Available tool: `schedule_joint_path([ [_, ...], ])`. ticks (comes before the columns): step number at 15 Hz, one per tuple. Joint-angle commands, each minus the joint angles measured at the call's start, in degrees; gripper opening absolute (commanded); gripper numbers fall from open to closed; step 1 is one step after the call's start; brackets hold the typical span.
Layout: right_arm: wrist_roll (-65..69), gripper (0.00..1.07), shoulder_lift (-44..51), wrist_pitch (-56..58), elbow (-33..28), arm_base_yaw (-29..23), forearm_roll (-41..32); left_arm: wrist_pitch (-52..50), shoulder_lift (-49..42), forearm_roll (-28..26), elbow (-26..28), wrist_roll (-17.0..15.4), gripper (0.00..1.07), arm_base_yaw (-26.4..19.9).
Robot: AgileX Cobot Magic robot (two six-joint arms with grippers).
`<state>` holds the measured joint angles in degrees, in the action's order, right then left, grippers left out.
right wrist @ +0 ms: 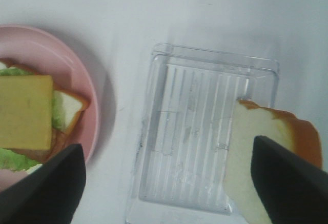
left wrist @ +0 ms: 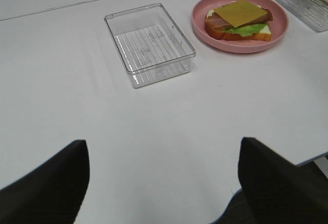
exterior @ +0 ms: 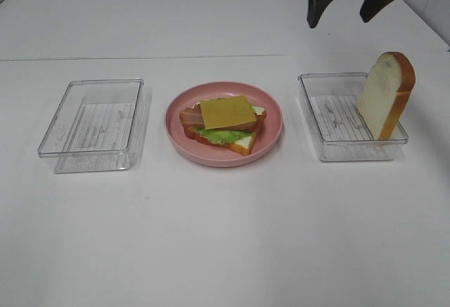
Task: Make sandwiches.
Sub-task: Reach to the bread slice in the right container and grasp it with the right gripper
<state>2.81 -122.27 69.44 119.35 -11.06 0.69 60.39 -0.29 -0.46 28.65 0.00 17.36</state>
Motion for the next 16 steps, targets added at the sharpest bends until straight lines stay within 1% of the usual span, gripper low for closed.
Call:
schedule_joint_path([
  [1, -0.1, 0.82, 0.7, 4.5, 0.2, 3.8, -1.9, -0.5, -1.1, -0.1, -0.1, 0.0, 0.76, -0.1],
  [3, -0.9, 0.82, 1.2, 4.5, 0.2, 7.2, -3.0, -0.5, -1.1, -0.1, -0.1, 0.0, 0.76, -0.1],
  [4, -1.4, 0.82, 1.4, 4.5, 0.2, 8.7, -4.6, -0.5, -1.1, -0.1, -0.1, 0.0, 0.76, -0.1],
  [5, -3.3, 0.82, 2.9, 4.5, -1.3, 10.4, -7.4, -0.5, -1.1, -0.1, -0.1, 0.0, 0.76, -0.1],
  [7, -4.0, 0.82, 4.9, 4.5, -4.2, 10.4, -6.1, -0.5, -1.1, -0.1, -0.1, 0.0, 0.76, -0.1],
  [12, -4.0, 0.82, 7.7, 4.5, -12.8, 10.4, -6.6, -0.5, -1.1, -0.1, -0.1, 0.0, 0.76, -0.1],
  [13, -4.1, 0.82, 7.4, 4.5, -13.9, 10.4, -6.6, -0.5, -1.1, -0.1, -0.1, 0.0, 0.76, -0.1],
  [16, -5.1, 0.82, 5.7, 3.6, -14.2, 10.4, -6.0, -0.5, -1.1, -0.1, -0.1, 0.0, 0.76, -0.1],
])
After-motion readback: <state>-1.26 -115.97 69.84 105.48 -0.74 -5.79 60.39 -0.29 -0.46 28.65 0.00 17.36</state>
